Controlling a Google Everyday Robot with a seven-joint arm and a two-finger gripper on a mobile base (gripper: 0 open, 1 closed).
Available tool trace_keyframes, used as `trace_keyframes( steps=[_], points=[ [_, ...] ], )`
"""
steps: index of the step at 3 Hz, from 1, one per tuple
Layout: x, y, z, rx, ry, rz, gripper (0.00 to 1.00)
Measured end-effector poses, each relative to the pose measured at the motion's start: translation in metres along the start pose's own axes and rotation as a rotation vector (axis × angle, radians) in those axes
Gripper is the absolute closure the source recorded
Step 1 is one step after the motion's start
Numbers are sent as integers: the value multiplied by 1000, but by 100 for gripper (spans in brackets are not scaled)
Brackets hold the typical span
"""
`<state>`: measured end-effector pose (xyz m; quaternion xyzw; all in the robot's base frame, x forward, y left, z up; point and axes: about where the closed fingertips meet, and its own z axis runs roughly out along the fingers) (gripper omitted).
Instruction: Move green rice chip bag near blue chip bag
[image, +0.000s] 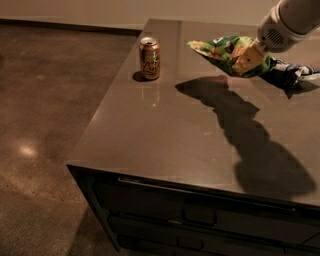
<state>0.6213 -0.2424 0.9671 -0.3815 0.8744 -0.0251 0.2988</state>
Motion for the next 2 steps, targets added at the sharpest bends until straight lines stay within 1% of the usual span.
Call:
trace_keyframes(
  steps=[1, 2],
  points=[
    [7, -26, 4, 76, 40, 42, 100],
    [20, -50, 12, 132, 96, 81, 100]
  ],
)
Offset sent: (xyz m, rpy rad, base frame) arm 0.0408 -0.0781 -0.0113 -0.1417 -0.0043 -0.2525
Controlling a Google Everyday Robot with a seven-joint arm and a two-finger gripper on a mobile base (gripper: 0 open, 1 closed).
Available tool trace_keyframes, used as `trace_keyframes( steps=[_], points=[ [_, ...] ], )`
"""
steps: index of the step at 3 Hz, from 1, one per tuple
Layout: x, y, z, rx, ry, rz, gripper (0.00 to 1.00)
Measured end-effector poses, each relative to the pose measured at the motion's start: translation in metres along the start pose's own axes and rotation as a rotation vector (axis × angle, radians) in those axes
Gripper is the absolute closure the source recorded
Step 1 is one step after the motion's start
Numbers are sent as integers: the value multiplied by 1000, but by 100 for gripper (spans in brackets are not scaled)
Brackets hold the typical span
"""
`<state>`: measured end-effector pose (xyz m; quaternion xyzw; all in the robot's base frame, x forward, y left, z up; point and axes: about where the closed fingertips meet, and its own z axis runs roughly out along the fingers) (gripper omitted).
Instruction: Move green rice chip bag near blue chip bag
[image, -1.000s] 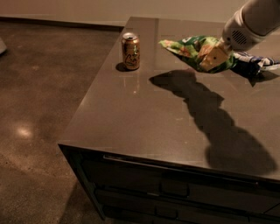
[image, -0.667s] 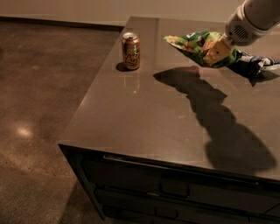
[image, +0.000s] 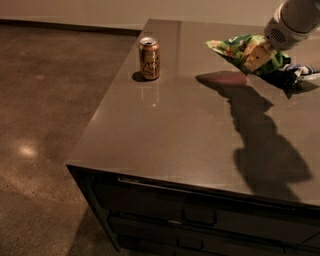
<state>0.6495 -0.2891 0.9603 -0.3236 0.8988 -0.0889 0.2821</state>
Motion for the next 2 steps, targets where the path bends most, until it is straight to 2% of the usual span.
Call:
trace_keyframes(
  steps=[1, 2],
  points=[
    [8, -16, 7, 41, 40, 28, 83],
    [12, -28, 8, 74, 63, 44, 58]
  ],
)
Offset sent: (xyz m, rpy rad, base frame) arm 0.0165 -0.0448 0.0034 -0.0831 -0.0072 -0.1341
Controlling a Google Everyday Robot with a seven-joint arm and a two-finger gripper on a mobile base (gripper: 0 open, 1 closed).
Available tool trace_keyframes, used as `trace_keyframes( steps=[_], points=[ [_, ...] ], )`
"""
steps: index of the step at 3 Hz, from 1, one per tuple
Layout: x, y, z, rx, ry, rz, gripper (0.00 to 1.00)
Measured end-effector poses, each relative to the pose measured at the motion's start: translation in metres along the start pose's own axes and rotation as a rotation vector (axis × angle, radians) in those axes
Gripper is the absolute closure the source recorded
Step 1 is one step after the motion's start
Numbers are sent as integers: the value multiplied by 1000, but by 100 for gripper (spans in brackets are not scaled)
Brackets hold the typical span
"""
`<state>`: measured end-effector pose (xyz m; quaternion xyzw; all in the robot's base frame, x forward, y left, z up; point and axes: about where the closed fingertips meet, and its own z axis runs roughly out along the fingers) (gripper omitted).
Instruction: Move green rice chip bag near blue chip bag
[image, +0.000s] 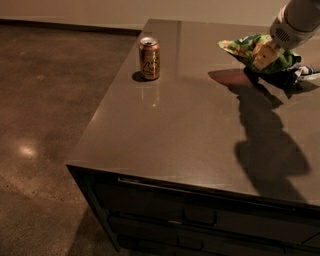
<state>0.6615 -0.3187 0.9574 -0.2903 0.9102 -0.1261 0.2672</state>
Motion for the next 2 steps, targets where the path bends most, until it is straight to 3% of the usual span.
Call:
trace_keyframes(
  steps=[2],
  points=[
    [-1, -7, -2, 14, 1, 7, 13]
  ],
)
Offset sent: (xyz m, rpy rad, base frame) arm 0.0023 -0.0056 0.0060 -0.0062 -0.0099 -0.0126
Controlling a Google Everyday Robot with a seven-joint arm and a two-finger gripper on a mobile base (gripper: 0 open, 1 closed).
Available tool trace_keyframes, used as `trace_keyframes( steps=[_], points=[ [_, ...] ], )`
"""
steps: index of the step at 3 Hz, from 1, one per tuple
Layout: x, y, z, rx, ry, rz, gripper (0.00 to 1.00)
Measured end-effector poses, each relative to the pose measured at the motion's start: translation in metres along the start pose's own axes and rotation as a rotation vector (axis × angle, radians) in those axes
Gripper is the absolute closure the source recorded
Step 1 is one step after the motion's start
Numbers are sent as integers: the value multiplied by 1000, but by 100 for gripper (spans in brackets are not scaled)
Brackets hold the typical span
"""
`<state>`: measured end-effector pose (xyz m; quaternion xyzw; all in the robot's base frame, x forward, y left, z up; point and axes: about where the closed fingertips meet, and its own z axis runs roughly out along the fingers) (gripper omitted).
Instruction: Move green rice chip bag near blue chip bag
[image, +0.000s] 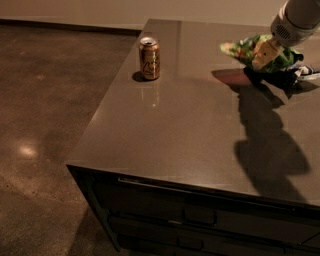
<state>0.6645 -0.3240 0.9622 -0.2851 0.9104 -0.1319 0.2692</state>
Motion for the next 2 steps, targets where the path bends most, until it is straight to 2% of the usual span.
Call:
trace_keyframes(
  steps=[1, 2],
  points=[
    [0, 1, 2, -2, 2, -1, 0],
    [0, 1, 2, -2, 2, -1, 0]
  ],
)
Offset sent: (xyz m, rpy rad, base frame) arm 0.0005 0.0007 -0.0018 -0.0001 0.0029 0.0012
